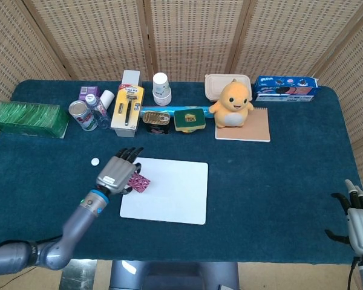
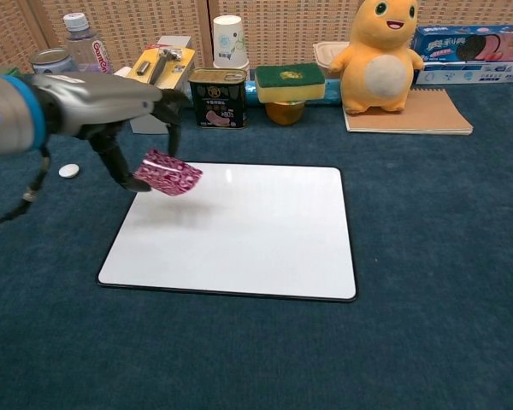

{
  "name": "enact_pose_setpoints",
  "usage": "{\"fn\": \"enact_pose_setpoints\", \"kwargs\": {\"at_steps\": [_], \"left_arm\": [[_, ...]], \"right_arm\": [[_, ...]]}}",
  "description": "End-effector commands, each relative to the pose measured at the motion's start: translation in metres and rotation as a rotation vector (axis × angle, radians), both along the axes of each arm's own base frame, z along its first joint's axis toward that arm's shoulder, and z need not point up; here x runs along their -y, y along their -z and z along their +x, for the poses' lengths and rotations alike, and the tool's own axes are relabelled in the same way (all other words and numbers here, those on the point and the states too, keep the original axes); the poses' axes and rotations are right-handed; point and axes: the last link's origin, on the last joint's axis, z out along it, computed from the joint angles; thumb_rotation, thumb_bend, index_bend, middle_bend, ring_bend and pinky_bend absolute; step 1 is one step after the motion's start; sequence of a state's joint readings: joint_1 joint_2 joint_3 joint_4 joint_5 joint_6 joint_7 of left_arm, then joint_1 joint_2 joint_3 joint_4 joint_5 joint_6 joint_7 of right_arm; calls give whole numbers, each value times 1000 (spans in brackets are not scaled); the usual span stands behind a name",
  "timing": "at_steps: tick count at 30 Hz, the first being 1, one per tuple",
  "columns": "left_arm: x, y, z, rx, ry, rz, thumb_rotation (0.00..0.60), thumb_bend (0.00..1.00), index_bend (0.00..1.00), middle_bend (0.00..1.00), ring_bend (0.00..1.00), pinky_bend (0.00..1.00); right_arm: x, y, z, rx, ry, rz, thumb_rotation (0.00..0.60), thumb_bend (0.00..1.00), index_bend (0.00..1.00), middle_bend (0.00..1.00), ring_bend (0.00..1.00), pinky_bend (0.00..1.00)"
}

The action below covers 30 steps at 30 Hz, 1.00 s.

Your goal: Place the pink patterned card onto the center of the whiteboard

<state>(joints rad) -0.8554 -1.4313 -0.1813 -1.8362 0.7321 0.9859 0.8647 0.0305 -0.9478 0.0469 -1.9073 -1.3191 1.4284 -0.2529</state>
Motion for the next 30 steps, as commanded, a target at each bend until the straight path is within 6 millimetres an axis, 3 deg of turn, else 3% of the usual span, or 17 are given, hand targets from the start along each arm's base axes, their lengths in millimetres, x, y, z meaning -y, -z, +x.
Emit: {"fn": "enact_pose_setpoints", "kwargs": {"at_steps": [1,7,13,17,21,30], "left_arm": [[2,26,36,-3,16,-24,600,193,478,0,0,73],[11,50,49,-63,13,-22,600,192,478,0,0,73],[12,56,51,-87,-14,-14,600,186,477,0,0,72],[14,57,51,-99,-20,-30,600,167,367,0,0,72],[13,56,48,-109,-30,-30,600,161,261,0,0,73],[5,33,31,-86,-60,7,600,155,173,0,0,72]], "right_arm": [[1,-2,0,6,-1,2,600,11,227,0,0,0],[3,-6,-2,23,3,2,600,11,227,0,0,0],[2,-7,-1,31,-1,5,600,12,227,0,0,0],[2,-6,-1,32,0,10,600,11,228,0,0,0],[2,-7,-1,32,0,8,600,11,227,0,0,0],[1,-6,-1,33,2,12,600,11,228,0,0,0]]}}
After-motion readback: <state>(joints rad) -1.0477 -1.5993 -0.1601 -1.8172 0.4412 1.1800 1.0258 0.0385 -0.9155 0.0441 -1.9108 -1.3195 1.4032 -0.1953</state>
